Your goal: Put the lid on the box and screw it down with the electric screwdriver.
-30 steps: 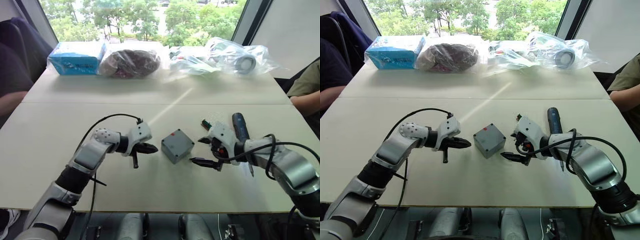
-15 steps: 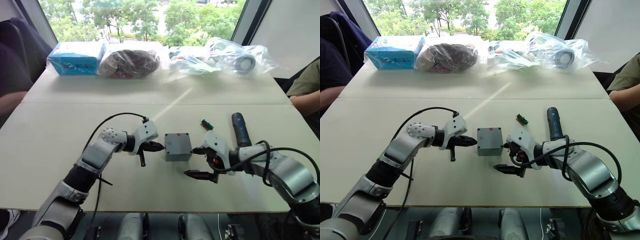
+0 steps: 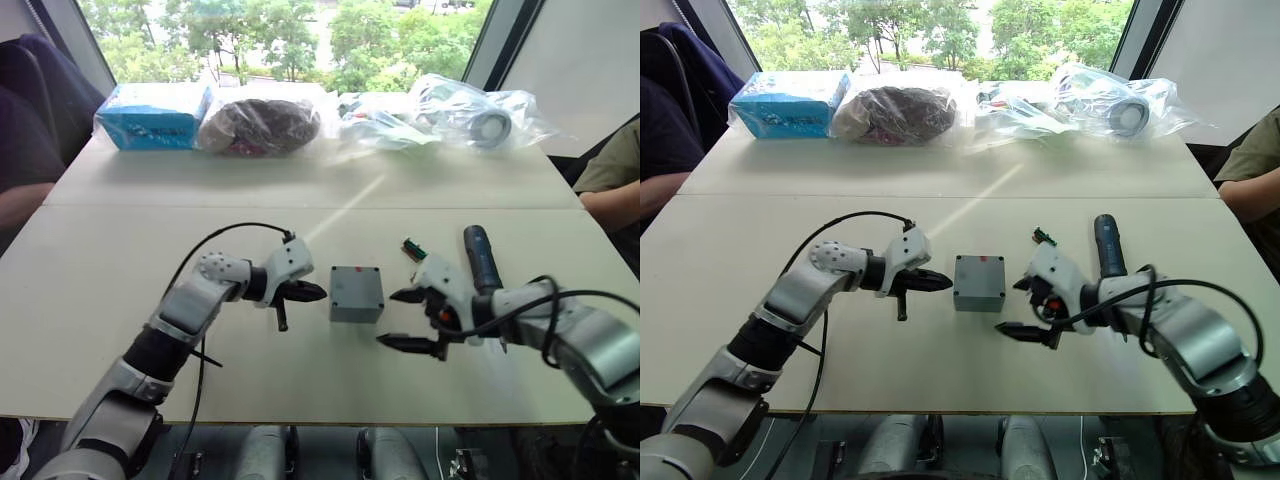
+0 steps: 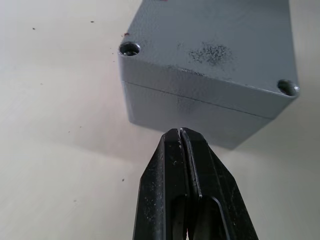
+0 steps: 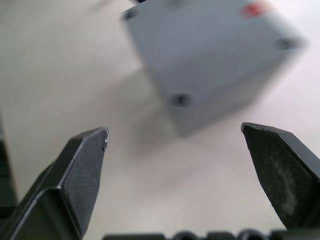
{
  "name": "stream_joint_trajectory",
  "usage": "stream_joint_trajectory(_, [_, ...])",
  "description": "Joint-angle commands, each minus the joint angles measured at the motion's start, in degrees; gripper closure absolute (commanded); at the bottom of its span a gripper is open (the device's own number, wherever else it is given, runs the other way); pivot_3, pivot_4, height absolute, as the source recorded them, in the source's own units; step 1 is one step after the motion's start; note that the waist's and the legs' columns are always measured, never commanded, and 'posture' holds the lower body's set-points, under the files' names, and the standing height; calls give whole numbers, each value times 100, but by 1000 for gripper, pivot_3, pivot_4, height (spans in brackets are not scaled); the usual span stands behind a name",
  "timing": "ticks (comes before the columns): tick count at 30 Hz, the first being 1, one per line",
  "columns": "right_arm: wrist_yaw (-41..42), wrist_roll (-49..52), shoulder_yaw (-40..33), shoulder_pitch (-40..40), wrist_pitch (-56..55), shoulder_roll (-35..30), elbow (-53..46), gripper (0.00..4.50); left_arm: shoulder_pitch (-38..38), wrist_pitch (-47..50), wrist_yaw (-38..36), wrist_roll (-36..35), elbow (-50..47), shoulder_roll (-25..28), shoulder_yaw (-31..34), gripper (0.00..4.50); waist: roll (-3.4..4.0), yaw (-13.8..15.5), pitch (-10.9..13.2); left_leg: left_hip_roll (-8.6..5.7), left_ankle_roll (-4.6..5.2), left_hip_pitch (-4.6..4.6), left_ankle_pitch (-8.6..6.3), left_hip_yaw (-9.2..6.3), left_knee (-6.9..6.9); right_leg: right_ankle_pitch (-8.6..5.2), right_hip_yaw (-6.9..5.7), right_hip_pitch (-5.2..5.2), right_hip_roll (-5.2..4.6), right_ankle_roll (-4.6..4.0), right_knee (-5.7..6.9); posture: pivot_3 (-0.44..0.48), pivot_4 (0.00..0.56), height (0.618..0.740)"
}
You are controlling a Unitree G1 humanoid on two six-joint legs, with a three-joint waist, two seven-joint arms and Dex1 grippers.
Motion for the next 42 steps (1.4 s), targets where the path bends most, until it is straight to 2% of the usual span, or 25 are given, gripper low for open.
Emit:
stream_joint_trajectory(1, [60, -64, -360, -572, -284, -72, 673, 71, -397, 219, -95, -470, -214, -2, 551, 4500, 0, 7, 0, 1, 2, 2, -1, -1, 0, 0, 0, 0, 1, 0, 4, 0, 150, 740])
stream_joint_trajectory(8, [-289, -1194, 139, -963, -1759, 483, 2747, 71, -668, 483, 2, -876, -500, -262, 736, 4500, -1, -7, -1, -3, -12, 4, 7, 10, 1, -1, 7, 2, 0, 0, 3, 0, 150, 740])
stream_joint_trajectory(9, [-292, -1278, 154, -1035, -1920, 570, 2975, 257, -662, 518, 16, -902, -585, -271, 725, 4500, -1, -12, -1, -3, -18, 3, 10, 13, 0, -1, 10, -3, 1, 0, 5, 0, 150, 740])
stream_joint_trajectory(13, [-163, -1460, 228, -1187, -2239, 735, 3438, 1350, -609, 642, 81, -970, -794, -251, 714, 4500, 1, -15, 1, -2, -26, 3, 15, 21, 0, -3, 25, -14, 2, 3, 27, 0, 150, 740])
stream_joint_trajectory(19, [-155, -1699, 315, -1392, -2524, 1026, 3977, 3614, -542, 707, 126, -1015, -919, -188, 696, 4500, 1, 2, 1, -1, -28, 6, 16, 21, 0, -3, 26, -15, 2, 3, 27, 0, 150, 740])
stream_joint_trajectory(42, [-286, -1989, 186, -1601, -2827, 1435, 4667, 3614, -543, 465, 171, -793, -830, -102, 482, 4500, 1, -14, 1, -1, -29, 6, 17, 23, 0, -3, 28, -14, 3, 3, 28, 0, 150, 740])
